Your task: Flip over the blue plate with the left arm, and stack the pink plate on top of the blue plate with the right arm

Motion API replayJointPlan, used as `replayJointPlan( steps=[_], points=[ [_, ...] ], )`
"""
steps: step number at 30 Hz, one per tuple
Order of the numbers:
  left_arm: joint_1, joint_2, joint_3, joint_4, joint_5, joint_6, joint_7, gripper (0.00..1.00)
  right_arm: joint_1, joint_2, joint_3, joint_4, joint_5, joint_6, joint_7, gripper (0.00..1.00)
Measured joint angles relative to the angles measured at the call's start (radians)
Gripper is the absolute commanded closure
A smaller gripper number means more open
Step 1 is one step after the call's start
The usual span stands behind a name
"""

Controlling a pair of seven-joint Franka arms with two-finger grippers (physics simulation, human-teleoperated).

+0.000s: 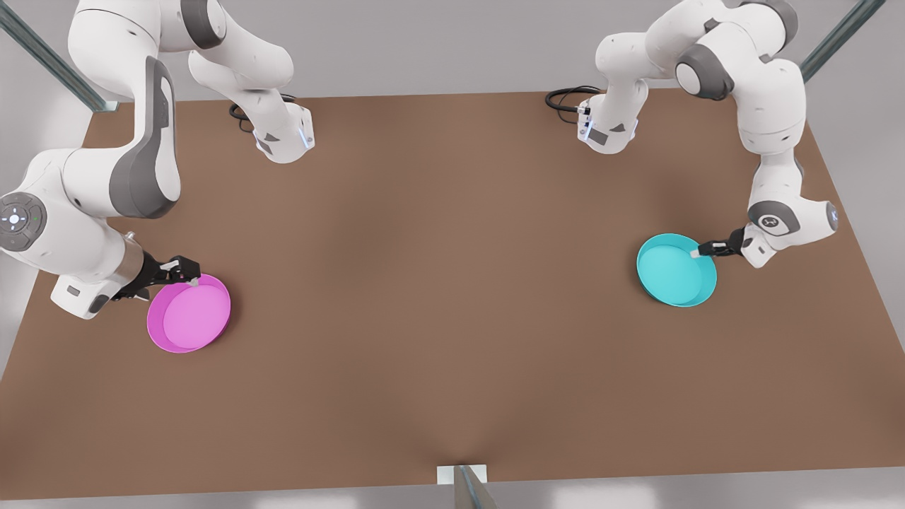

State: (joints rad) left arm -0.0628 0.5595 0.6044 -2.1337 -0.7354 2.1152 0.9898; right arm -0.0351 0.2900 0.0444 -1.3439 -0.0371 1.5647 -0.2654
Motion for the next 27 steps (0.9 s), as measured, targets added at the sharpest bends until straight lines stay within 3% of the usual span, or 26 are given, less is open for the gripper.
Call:
replayJointPlan(
  steps=[2,27],
  points=[
    [0.000,0.000,0.000,0.001,0.002,0.000,-0.001,0.56,0.000,0.000,0.000,0.000,-0.001,0.000,0.000,0.00],
    [-0.006,0.001,0.021,0.002,0.003,-0.071,0.006,0.57,0.000,0.005,0.000,-0.001,-0.001,0.000,0.002,0.00]
  ],
)
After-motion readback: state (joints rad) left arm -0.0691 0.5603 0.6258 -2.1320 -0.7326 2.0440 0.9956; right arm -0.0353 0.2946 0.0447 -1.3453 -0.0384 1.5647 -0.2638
